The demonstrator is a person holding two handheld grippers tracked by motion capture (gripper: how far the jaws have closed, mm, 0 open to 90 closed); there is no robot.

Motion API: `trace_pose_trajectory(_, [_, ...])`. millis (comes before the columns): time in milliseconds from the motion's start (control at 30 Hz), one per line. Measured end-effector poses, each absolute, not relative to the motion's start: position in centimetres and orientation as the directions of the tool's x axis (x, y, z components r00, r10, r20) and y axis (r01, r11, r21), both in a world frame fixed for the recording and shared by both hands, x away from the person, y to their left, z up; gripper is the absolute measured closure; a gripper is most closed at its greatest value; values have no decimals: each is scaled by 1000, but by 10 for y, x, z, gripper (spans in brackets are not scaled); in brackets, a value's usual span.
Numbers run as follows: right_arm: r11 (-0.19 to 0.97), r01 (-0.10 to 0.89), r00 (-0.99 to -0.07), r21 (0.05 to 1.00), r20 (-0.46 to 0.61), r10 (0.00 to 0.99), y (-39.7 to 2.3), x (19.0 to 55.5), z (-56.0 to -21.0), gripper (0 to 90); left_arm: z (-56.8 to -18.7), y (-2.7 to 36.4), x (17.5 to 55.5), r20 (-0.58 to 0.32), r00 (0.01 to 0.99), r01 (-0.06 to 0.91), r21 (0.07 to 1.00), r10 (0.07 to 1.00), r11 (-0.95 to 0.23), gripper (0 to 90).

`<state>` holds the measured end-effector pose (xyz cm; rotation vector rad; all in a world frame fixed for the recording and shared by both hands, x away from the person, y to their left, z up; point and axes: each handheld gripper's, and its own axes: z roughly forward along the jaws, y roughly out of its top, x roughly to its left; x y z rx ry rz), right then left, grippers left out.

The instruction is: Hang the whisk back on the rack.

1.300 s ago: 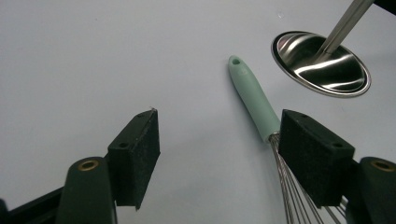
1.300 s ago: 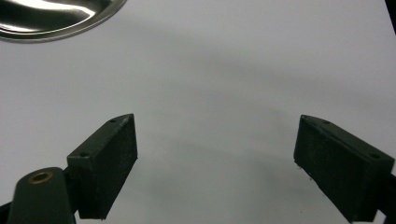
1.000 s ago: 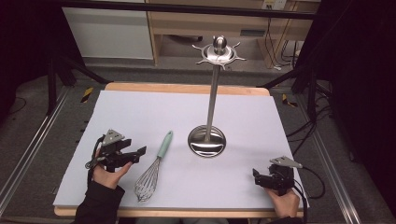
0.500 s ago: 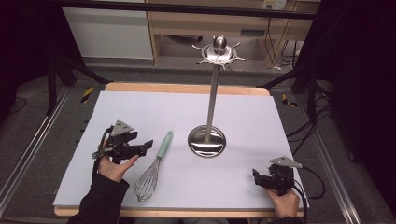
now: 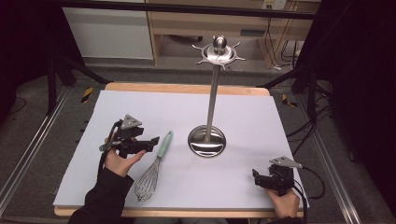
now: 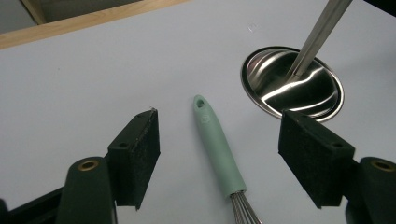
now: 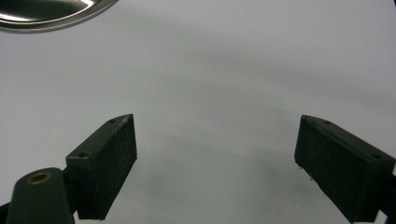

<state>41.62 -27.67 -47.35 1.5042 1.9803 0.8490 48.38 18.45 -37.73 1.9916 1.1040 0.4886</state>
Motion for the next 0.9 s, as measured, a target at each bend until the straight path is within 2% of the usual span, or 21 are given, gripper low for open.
trace_pose_trajectory(900, [209,652,-273,729,-31,961,-273,417,-474,134,-394,145,508,44,588,582,671,808,-460,281])
